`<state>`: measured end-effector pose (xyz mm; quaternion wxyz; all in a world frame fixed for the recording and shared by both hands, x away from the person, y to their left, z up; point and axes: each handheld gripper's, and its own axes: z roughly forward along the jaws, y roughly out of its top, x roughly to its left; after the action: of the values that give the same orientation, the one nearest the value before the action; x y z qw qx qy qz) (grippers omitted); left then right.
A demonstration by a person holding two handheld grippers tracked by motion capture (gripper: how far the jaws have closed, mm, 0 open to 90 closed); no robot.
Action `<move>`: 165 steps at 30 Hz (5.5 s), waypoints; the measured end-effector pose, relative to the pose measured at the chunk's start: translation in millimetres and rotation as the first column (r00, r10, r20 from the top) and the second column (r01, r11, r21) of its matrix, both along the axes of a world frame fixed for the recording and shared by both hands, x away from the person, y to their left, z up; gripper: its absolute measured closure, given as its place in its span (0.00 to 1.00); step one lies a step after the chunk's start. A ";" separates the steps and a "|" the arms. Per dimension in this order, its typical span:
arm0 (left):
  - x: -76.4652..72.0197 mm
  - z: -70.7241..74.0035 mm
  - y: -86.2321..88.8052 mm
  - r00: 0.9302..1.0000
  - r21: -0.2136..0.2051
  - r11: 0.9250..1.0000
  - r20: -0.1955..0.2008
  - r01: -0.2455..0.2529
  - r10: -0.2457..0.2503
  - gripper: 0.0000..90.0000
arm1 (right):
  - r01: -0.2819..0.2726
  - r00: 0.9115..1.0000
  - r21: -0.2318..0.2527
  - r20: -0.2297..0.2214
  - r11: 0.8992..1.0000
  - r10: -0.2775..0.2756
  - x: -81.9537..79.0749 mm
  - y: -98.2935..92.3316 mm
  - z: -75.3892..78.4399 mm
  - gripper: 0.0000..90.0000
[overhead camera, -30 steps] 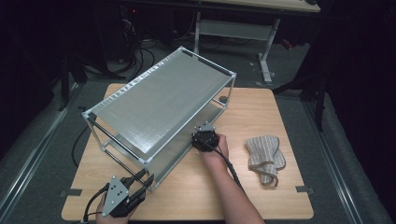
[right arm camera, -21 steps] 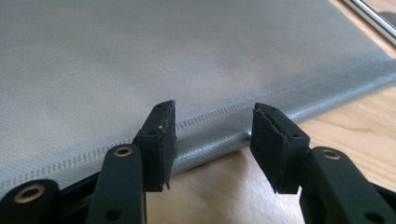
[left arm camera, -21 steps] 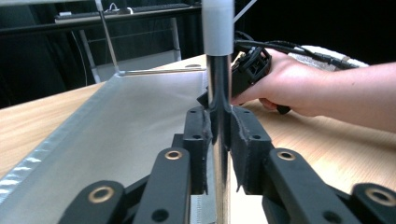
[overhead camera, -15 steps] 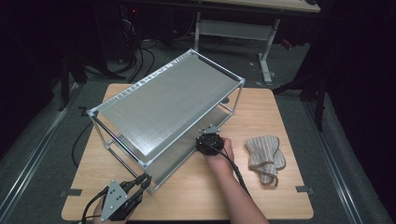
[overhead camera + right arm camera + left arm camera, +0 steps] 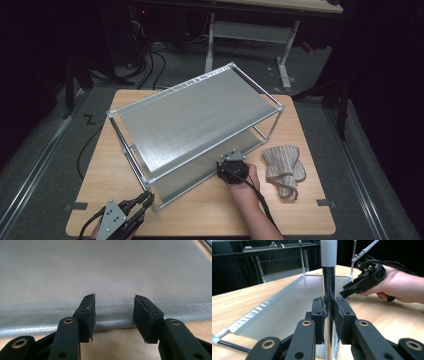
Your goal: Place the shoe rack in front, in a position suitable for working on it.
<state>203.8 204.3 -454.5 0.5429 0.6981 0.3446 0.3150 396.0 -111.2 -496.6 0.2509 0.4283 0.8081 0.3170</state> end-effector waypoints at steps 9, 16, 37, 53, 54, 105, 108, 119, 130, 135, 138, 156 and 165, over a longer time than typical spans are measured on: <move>-0.1 -3.2 -13.4 0.999 0.030 0.999 -0.007 0.033 -0.033 0.84 | 0.020 1.000 0.011 -0.012 1.000 -0.020 -20.8 -23.7 0.5 0.59; 1.4 -3.8 -15.5 0.999 0.037 0.999 -0.007 0.032 -0.032 0.87 | 0.007 1.000 0.024 -0.004 1.000 -0.007 -28.8 -30.6 2.1 0.59; 18.8 8.7 -33.1 0.997 0.064 0.996 -0.045 0.060 -0.057 0.66 | 0.077 0.971 0.118 0.215 0.990 -0.101 -74.2 -109.8 35.7 0.48; 14.1 -9.0 -26.4 0.998 0.055 0.998 -0.052 0.039 -0.036 0.81 | 0.303 0.923 0.160 0.195 0.940 -0.331 -73.0 -183.6 34.4 0.44; 16.0 -9.2 -26.8 0.997 0.058 0.997 -0.069 0.048 -0.044 0.77 | 0.313 0.922 0.155 0.190 0.937 -0.339 -71.7 -185.8 31.9 0.44; 5.9 -16.5 -16.7 0.998 0.045 0.999 -0.065 0.013 -0.010 0.79 | 0.257 0.958 0.142 0.090 0.956 -0.271 -45.0 -173.7 19.9 0.70; 5.0 -16.7 -18.7 0.998 0.057 0.998 -0.059 0.011 -0.008 0.83 | 0.220 0.964 0.156 0.117 0.963 -0.239 -48.2 -165.8 24.7 0.69; 7.2 -17.0 -18.1 0.998 0.053 0.998 -0.061 0.031 -0.027 0.88 | 0.133 0.979 0.132 0.134 0.982 -0.151 -21.4 -116.7 34.5 0.69; 9.0 -17.5 -18.3 0.998 0.047 0.998 -0.062 0.034 -0.031 0.88 | 0.160 0.987 0.041 0.026 0.986 -0.161 31.9 -93.0 4.5 0.69; 7.7 -17.5 -20.3 0.997 0.041 0.998 -0.065 0.051 -0.048 0.88 | 0.162 0.986 0.048 0.027 0.986 -0.163 29.1 -97.7 1.8 0.69; 5.0 -17.3 -25.2 0.995 0.047 0.996 -0.063 0.075 -0.072 0.88 | 0.164 0.986 0.052 0.029 0.985 -0.166 24.4 -103.5 1.6 0.68; -0.6 -17.1 -41.5 0.992 0.042 0.993 -0.061 0.112 -0.109 0.88 | 0.242 0.966 0.110 0.066 0.964 -0.250 31.7 -160.9 10.5 0.64; -0.2 -16.7 -41.5 0.993 0.033 0.994 -0.051 0.106 -0.104 0.86 | 0.253 0.960 0.141 0.090 0.957 -0.267 25.0 -158.1 10.5 0.39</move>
<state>203.6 162.8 -471.2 0.5377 0.7322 0.3149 0.2749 421.0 -269.4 -486.1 0.3058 0.5284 0.7081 0.3549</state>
